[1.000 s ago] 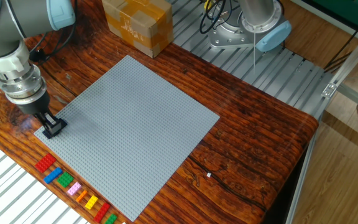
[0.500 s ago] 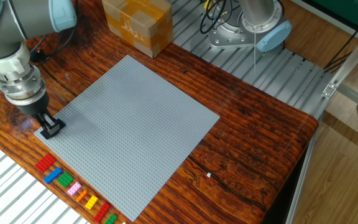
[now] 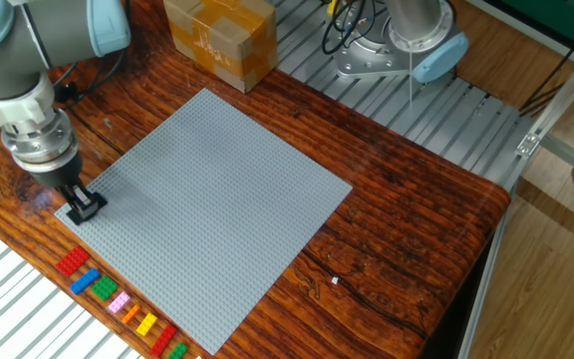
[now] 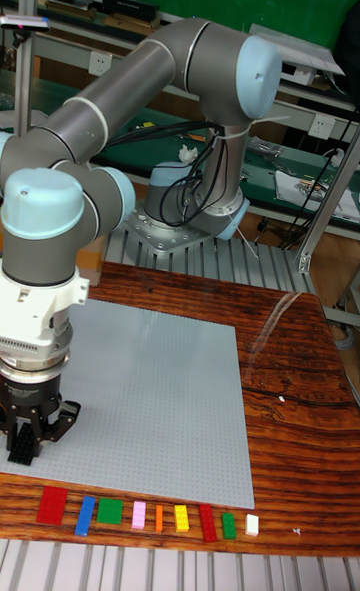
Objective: Build with small Lego blocks
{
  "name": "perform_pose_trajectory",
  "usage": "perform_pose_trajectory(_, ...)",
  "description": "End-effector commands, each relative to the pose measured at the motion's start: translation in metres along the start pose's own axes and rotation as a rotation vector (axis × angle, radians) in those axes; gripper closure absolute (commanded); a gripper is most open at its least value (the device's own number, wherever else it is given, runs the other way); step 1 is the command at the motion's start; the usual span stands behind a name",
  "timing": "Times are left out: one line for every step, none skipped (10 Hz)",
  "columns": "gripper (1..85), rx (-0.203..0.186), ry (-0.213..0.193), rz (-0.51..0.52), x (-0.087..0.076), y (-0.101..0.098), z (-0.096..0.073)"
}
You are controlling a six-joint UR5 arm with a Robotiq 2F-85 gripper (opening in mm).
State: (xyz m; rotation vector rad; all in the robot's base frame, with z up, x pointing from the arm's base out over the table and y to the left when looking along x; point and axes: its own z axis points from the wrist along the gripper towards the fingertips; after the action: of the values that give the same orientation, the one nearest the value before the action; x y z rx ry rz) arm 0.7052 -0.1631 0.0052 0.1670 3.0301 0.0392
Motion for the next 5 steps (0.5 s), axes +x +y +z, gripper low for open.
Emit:
perform_pose_trajectory(76.0,0.000,-0.005,0.006,0.0010,0.0035,-0.0009)
perform_pose_trajectory(76.0,-0.002,-0.006,0.000,0.0008,0.0040,-0.0013)
perform_pose_trajectory(76.7,0.007,-0.001,-0.015,0.0028,0.0019,-0.0021)
perform_pose_trajectory(79.0,0.007,0.006,-0.029,0.0050,0.0014,-0.0024)
perform_pose_trajectory(80.0,0.001,0.005,-0.042,0.0055,0.0024,-0.0022)
